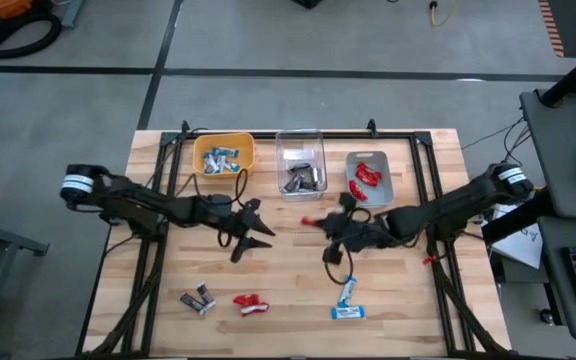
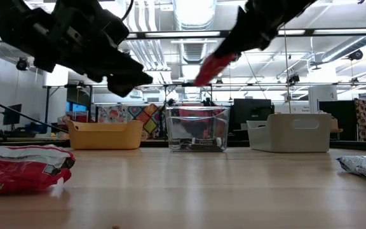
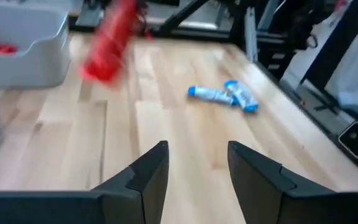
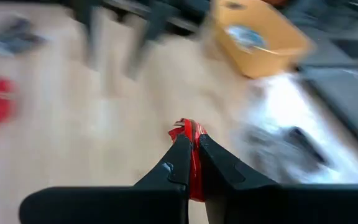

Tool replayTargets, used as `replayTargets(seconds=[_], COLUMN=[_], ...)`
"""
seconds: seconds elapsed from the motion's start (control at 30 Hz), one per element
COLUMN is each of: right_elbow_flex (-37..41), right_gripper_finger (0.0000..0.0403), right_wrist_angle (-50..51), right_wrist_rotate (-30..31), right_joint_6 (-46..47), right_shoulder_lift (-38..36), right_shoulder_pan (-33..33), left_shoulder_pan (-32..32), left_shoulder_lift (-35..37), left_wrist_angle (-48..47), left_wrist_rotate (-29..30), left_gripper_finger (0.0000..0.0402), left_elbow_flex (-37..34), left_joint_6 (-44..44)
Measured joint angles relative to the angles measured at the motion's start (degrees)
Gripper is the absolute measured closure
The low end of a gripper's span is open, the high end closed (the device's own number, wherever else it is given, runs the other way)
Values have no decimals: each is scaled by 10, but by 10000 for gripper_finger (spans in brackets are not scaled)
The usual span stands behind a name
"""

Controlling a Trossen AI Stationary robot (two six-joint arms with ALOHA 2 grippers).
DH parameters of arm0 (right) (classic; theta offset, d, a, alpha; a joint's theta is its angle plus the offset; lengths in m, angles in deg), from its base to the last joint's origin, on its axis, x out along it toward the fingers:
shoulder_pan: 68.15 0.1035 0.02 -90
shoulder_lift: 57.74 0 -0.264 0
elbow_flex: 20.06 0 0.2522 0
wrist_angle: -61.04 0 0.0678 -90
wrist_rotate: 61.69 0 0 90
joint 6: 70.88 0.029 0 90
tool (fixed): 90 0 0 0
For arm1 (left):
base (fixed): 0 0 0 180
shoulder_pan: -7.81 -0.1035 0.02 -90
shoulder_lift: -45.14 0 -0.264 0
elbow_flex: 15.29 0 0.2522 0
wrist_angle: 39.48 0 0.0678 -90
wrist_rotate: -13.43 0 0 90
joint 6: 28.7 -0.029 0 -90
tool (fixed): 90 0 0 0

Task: Sort candy
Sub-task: Put the red chocolate into the gray bin

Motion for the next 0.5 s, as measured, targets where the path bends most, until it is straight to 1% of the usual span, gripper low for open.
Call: replayTargets(seconds=[0.1, 0.23, 0.37, 0.5], right_elbow_flex=[-20, -39, -41, -41], right_gripper_finger=[390, 390, 390, 390], right_wrist_angle=[103, 193, 257, 336], right_wrist_rotate=[37, 41, 39, 39], right_joint_6=[29, 62, 133, 231], right_shoulder_lift=[-32, -69, -92, -94], right_shoulder_pan=[-16, -53, -112, -179], left_shoulder_pan=[-7, -6, -6, -6], left_shoulder_lift=[52, 108, 135, 142], left_wrist_angle=[-111, -287, -447, -547], left_wrist_rotate=[14, 95, 163, 190], left_gripper_finger=[257, 262, 265, 267], left_elbow_flex=[11, 45, 83, 106], left_joint_6=[9, 15, 31, 45])
